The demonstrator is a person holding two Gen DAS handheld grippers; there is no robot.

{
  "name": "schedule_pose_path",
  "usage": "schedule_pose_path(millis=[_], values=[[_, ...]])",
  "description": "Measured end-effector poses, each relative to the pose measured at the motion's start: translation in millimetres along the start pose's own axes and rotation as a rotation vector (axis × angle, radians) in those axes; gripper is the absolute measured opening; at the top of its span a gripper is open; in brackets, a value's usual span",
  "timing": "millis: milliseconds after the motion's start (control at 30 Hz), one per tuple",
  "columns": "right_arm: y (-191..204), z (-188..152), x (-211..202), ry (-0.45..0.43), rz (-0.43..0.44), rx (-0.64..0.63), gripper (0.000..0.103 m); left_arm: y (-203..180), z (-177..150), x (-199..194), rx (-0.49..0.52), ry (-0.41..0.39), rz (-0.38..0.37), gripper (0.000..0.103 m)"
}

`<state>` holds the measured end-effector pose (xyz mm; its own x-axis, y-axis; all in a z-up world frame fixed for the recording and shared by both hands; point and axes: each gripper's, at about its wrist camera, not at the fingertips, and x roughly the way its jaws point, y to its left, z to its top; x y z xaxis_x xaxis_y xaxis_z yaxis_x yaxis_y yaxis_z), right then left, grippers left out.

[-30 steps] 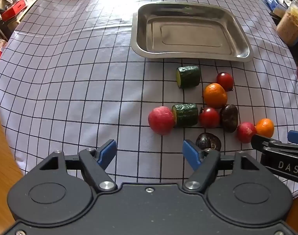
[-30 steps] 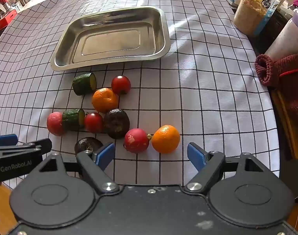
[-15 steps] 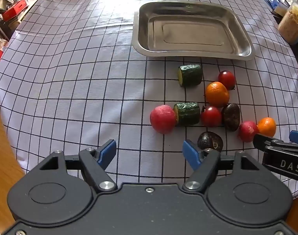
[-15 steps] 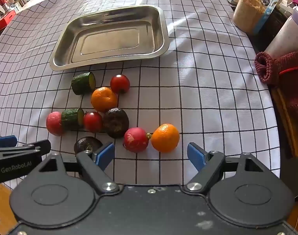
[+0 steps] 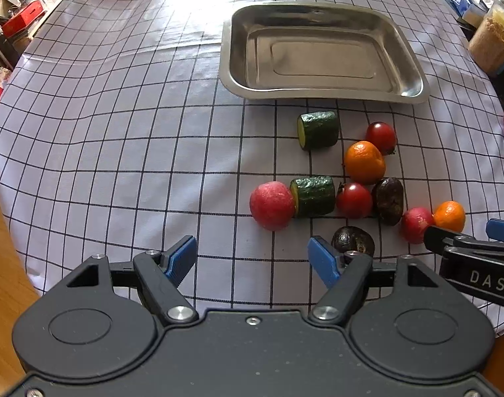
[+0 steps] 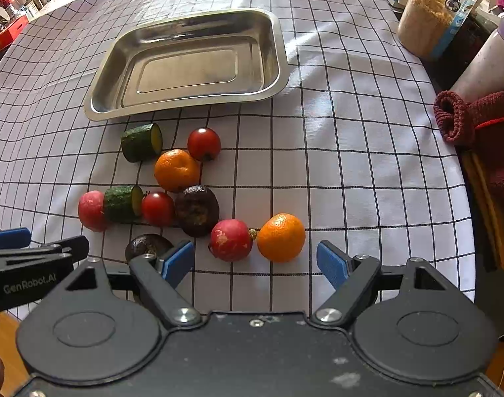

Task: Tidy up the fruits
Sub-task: 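Move both grippers toward the fruit pile beside the steel tray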

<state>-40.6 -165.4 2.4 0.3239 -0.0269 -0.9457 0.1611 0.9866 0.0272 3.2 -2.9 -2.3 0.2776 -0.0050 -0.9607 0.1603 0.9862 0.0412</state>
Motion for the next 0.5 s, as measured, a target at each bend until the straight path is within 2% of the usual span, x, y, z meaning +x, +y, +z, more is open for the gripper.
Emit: schedule_pose_path(millis=[500], values=[[2.0, 1.6, 1.7, 0.004, 0.006, -0.007, 0.084, 2.1, 1.4, -1.1, -0.005, -0.009, -0.005, 0.074]])
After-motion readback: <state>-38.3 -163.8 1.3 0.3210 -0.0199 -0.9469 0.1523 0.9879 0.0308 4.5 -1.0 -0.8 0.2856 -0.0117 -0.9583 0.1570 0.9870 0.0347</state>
